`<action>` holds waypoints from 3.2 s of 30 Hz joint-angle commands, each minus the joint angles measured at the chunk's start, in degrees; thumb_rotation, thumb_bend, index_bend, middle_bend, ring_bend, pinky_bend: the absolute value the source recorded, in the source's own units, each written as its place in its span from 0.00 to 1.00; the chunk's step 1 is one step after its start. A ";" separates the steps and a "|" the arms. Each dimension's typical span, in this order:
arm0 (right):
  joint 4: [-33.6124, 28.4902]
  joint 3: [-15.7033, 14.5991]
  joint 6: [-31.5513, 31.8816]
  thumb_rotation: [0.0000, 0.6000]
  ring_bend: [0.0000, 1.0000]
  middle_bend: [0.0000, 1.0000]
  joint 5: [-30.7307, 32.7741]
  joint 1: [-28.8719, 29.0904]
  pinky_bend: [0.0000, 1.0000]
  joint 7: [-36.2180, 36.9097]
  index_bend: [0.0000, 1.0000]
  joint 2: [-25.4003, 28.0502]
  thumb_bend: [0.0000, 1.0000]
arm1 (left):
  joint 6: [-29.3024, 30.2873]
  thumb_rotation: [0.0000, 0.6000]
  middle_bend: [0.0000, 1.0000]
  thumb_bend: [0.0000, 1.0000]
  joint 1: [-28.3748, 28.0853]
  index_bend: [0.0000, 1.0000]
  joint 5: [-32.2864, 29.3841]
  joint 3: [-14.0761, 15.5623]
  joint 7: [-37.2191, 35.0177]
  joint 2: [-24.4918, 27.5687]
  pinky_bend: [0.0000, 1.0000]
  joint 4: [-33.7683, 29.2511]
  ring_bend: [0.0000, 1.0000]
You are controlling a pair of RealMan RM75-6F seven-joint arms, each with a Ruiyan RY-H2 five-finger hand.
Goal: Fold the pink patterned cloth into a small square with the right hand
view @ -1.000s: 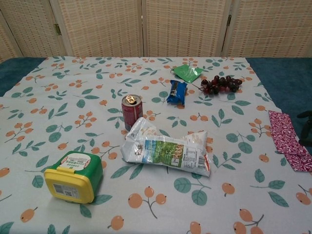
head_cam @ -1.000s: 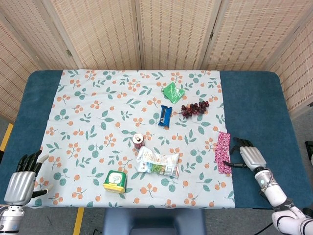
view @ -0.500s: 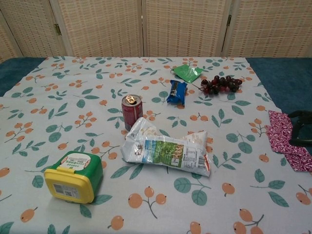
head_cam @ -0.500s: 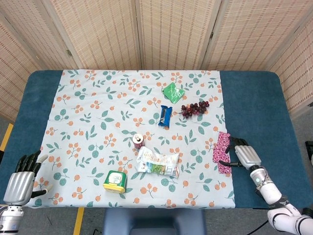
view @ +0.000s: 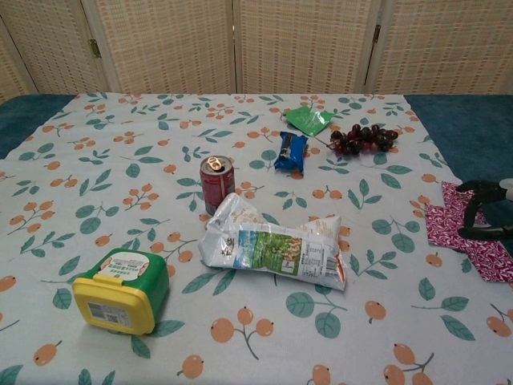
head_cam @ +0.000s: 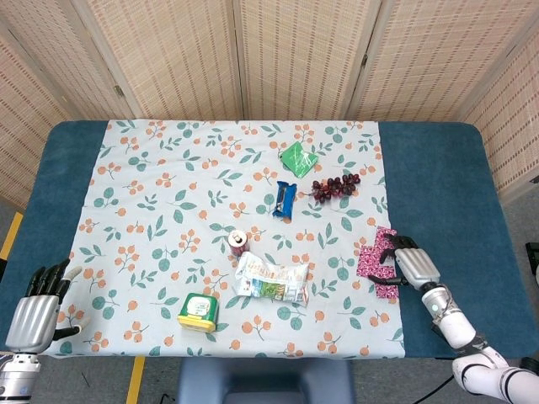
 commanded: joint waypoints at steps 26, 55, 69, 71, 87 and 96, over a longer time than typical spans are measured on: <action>-6.92 -0.15 7.37 0.40 0.00 0.08 -2.36 -1.46 0.00 -1.61 0.36 3.70 0.19 | 0.00 1.00 0.07 0.19 0.13 0.17 -0.08 -0.08 -0.40 0.04 0.00 0.20 0.10; -8.66 -3.43 7.51 0.73 0.00 0.06 -2.38 -4.14 0.00 -13.27 0.22 4.10 0.19 | 0.65 1.00 0.07 0.19 0.62 0.17 0.61 0.42 -0.90 0.24 0.00 0.10 0.10; -6.74 -3.26 5.33 0.73 0.00 0.06 -0.84 -3.65 0.00 -14.71 0.22 3.42 0.19 | 0.48 1.00 0.07 0.19 0.63 0.17 0.68 0.46 -1.04 0.17 0.00 0.18 0.10; -6.46 -3.26 5.16 0.73 0.00 0.06 -0.82 -3.57 0.00 -14.81 0.22 3.27 0.19 | 0.54 1.00 0.07 0.19 0.73 0.17 0.63 0.49 -1.15 0.18 0.00 0.19 0.10; -6.88 -3.21 6.24 0.74 0.00 0.08 -1.04 -4.12 0.00 -14.38 0.33 3.62 0.19 | 0.45 1.00 0.07 0.19 0.92 0.17 0.43 0.51 -1.59 0.05 0.00 0.61 0.10; -8.57 -2.08 7.16 0.77 0.00 0.09 -0.56 -4.20 0.00 -13.02 0.36 4.66 0.19 | 0.61 1.00 0.07 0.19 1.01 0.17 0.60 0.55 -1.89 -0.02 0.00 0.81 0.10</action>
